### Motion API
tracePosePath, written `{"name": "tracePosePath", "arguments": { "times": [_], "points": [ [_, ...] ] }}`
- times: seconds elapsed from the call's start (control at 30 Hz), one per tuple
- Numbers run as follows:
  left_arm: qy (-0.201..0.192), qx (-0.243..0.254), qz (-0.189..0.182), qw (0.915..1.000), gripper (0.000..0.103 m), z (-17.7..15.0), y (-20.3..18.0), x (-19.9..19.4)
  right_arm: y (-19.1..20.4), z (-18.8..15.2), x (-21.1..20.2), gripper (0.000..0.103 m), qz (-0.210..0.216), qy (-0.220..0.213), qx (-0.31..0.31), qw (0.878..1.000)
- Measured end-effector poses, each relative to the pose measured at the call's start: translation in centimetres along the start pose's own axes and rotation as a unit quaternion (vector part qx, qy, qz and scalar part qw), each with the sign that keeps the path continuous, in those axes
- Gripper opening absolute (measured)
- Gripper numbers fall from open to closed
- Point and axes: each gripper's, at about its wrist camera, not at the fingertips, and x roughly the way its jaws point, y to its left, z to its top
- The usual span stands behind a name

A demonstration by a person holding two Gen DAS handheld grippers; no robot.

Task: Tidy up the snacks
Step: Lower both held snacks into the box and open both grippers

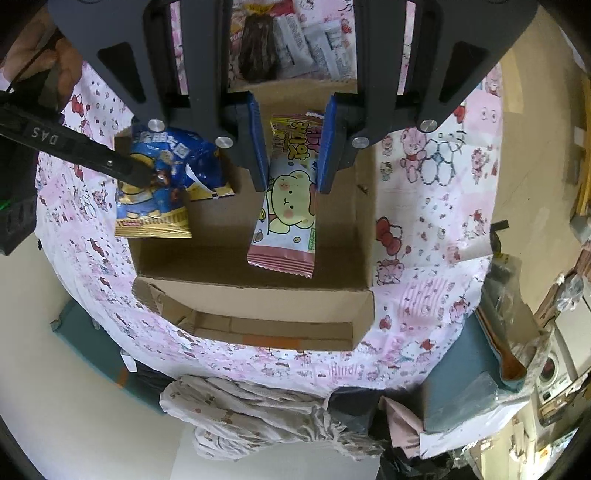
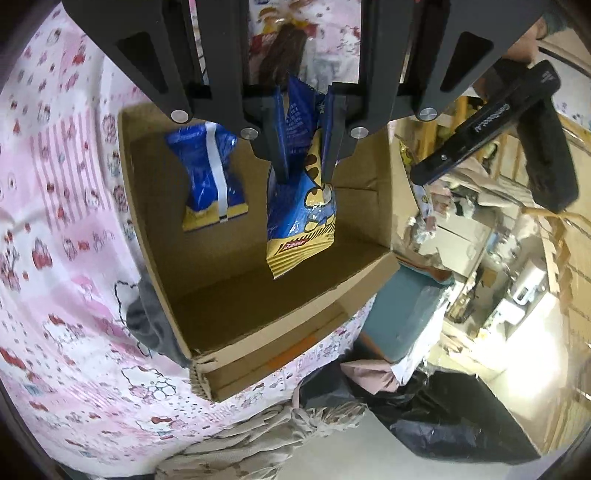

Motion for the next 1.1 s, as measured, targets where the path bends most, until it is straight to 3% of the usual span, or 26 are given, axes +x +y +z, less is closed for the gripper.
{"name": "tracePosePath", "arguments": {
  "times": [0.37, 0.63, 0.73, 0.8, 0.87, 0.93, 1.0, 1.1],
  "points": [
    [0.004, -0.013, 0.026, 0.9996, 0.023, -0.1, 1.0, 3.1, -0.3, 0.9, 3.2, 0.017, -0.019, 0.023, -0.011, 0.999],
    [0.013, -0.019, 0.011, 0.9997, 0.024, -0.1, 1.1, 3.6, -0.2, 0.9, 3.6, 0.017, -0.02, 0.032, -0.015, 0.999],
    [0.017, -0.019, 0.002, 0.9997, 0.032, -0.2, 0.9, 3.7, -0.2, 0.9, 3.5, 0.021, -0.011, 0.03, -0.011, 0.999],
    [0.018, -0.016, -0.002, 0.9997, 0.044, -0.3, 0.7, 3.7, 0.0, 0.9, 3.5, 0.027, -0.012, 0.03, -0.015, 0.999],
    [0.013, -0.015, 0.005, 0.9998, 0.07, -0.3, 0.6, 3.4, 0.1, 0.9, 3.1, 0.057, -0.018, 0.021, -0.018, 0.999],
    [0.002, -0.016, 0.011, 0.9998, 0.079, -0.4, 0.6, 2.9, 0.1, 1.0, 2.8, 0.072, -0.019, 0.01, -0.018, 1.0],
    [-0.007, -0.012, 0.014, 0.9998, 0.079, -0.5, 0.6, 2.5, 0.3, 1.1, 2.4, 0.08, -0.033, 0.002, -0.024, 0.999],
    [-0.014, -0.014, 0.022, 0.9996, 0.079, -0.6, 1.0, 2.2, 0.6, 1.2, 2.3, 0.082, -0.052, -0.004, -0.035, 0.998]
  ]
}}
